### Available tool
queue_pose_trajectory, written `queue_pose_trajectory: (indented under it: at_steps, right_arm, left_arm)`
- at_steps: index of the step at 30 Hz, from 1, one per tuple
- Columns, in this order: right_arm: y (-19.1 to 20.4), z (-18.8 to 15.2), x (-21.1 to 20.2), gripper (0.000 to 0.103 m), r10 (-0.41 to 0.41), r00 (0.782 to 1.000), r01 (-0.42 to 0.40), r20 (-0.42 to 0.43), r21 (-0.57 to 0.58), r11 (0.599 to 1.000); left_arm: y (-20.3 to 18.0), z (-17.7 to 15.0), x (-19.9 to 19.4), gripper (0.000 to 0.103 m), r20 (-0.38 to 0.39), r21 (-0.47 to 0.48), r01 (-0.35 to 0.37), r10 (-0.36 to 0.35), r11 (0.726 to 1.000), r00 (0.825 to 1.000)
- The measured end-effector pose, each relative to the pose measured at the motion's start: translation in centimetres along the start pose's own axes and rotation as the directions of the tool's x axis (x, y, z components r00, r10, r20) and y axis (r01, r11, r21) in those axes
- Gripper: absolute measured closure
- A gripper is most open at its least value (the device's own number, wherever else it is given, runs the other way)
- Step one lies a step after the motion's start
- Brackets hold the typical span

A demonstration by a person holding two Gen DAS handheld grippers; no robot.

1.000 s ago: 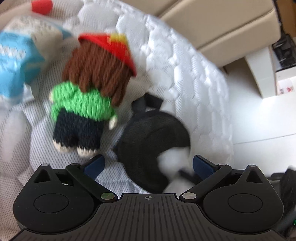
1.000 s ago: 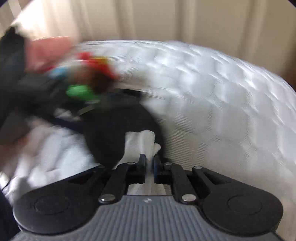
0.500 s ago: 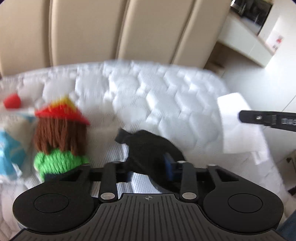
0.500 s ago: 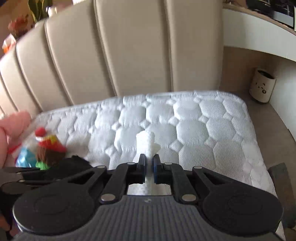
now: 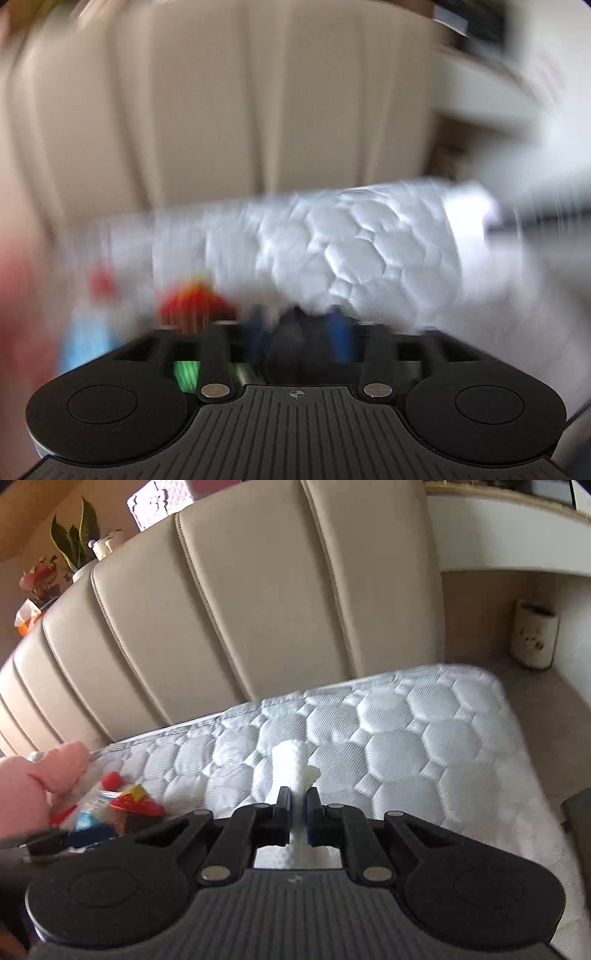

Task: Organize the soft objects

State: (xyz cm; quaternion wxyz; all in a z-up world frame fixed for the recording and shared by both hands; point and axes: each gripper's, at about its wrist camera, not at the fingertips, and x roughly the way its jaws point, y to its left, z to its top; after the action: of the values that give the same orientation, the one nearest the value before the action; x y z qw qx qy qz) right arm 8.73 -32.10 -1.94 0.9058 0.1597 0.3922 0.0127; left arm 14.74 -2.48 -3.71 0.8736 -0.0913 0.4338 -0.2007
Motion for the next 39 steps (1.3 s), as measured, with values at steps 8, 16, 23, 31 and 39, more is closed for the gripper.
queue_pose_trajectory:
  at_steps: [8,16,23,31,39]
  right_arm:
    - [0.9,-0.6,0.4,0.094,0.011,1.0,-0.012,-0.015,-0.03,0.999]
    - [1.8,-1.2,0.8,0.094,0.01,1.0,-0.012,-0.023,-0.067,0.998]
    - [1.6,-1.1,0.4,0.094,0.026,1.0,-0.026,-0.013,-0.059,0.998]
    - [1.6,-1.1,0.3,0.094,0.034,0.999,-0.035,-0.008,-0.064,0.997]
    - [1.8,-1.3,2.5,0.094,0.154,0.985,-0.156,-0.08,-0.014,0.988]
  left_arm:
    - [2.1,-2.1,6.4,0.021,-0.245,-0.187,0.037,-0.084,0.982,0.966]
    - [-1.2,-2.6,5.9,0.07,-0.052,0.127,-0.057,0.064,0.99,0.997]
    - [-7.0,-5.8,2.6,0.078,0.376,0.635,-0.464,0.277,0.617,0.884]
    - [-10.3,-11.2,3.7,0.044,0.264,0.856,-0.303,0.149,0.418,0.953]
    - [-7.1,-4.5,-0.3,0.008,-0.024,0.586,-0.013,0.034,0.81,0.999]
